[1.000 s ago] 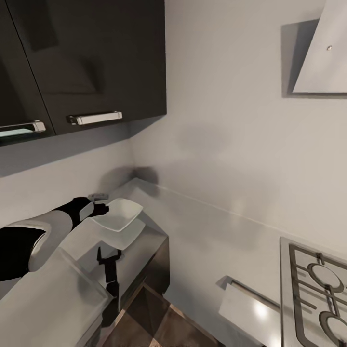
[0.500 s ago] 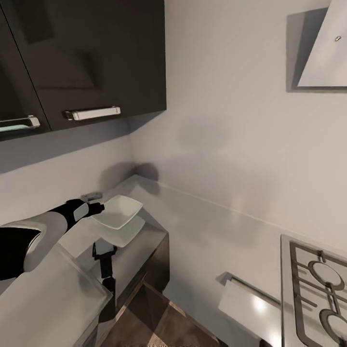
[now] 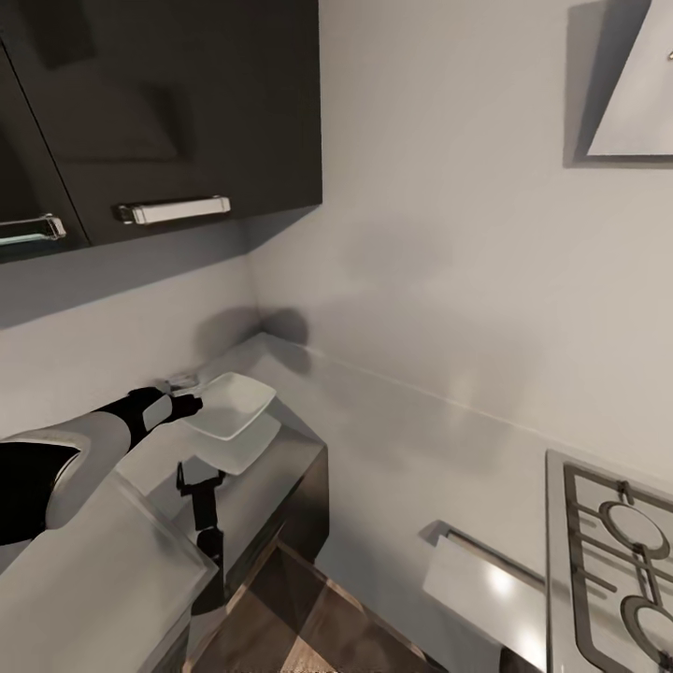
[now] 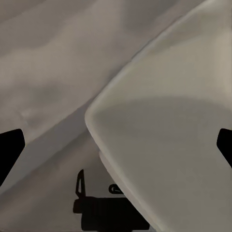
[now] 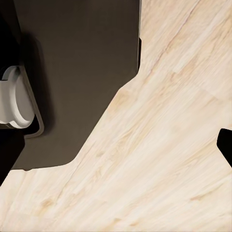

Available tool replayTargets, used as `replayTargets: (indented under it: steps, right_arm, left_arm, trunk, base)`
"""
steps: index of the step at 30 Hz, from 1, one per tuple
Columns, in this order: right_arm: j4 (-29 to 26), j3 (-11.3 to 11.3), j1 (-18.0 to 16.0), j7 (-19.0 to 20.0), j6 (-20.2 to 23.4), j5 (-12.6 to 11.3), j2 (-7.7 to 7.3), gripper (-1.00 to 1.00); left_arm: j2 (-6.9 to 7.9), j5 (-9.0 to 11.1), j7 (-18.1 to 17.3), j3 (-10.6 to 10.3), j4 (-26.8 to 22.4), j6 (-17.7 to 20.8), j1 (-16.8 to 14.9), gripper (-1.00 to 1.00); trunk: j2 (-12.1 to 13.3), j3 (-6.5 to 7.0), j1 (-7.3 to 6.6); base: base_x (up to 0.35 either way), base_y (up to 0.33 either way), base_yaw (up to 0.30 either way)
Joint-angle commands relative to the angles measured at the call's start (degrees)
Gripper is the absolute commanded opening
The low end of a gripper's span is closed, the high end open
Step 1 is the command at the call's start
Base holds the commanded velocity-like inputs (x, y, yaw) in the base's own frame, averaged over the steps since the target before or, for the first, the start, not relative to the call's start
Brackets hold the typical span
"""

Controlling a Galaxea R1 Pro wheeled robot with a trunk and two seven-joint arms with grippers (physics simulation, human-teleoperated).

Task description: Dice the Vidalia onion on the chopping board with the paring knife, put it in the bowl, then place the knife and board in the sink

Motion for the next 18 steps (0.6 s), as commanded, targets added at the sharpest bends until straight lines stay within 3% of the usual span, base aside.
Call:
replayTargets:
  steps: [1, 18]
  right_arm:
    - [-0.1, 0.5, 0.0, -0.1, 0.3, -0.6, 0.0, 1.0]
    - [-0.1, 0.5, 0.0, -0.1, 0.3, -0.6, -0.09, 1.0]
  left_arm:
    - [-0.02, 0.6, 0.1, -0.5, 0.1, 0.1, -0.1, 1.0]
    - [-0.02, 0.6, 0.1, -0.5, 0.1, 0.1, -0.1, 1.0]
  trunk:
    - [-0.1, -0.21, 0.03]
    - [-0.1, -1.77, 0.03]
  base:
    - [0.0, 0.0, 0.0]
    - [0.0, 0.0, 0.0]
